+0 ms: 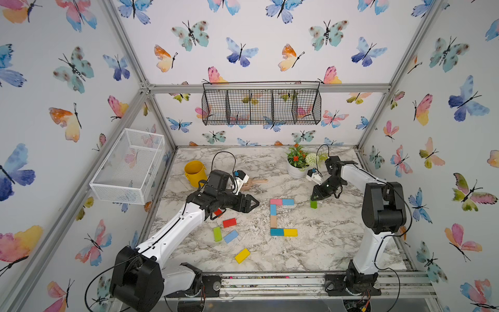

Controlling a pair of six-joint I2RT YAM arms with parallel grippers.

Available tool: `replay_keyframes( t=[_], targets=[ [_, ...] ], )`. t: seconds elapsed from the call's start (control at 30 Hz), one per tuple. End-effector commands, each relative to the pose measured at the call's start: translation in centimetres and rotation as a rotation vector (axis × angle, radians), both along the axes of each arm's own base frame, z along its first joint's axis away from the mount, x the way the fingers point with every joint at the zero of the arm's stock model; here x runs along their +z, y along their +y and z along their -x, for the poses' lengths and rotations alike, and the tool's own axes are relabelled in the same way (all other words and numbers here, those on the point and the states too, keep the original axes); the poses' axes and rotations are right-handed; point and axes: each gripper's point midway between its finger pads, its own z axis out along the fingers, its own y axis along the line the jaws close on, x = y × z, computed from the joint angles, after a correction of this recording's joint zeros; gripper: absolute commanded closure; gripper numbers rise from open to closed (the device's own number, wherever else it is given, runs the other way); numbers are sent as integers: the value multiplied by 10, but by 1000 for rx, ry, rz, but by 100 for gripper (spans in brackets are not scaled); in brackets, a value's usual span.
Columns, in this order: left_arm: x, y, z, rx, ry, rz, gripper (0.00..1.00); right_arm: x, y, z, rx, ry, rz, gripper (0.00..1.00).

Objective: Assemble the letter c with building blocks
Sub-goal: Place the building block at the center of the board.

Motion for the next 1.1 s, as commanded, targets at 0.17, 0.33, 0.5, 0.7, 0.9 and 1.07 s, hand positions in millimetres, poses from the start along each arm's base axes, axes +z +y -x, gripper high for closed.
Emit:
replay_keyframes(
  t=[0.17,0.33,0.5,0.7,0.9,1.07],
  targets=[
    [-6,-1,-2,-2,39,14,22,-12,-11,0,-31,26,66,75],
    [-7,1,-5,6,45,16,22,-15,-11,-7,-60,16,70,69],
    [-8,3,-6,12,49,15,23,-14,-7,-11,-70,8,49,68],
    [-12,5,-8,22,71,19,23,2,-4,-2,-130,-52,5,50],
    [-12,10,-13,47,78,27,24,18,-8,20,-237,-142,-1,43],
    [-13,13,-16,57,86,31,24,24,-10,31,-311,-192,9,41]
  ],
)
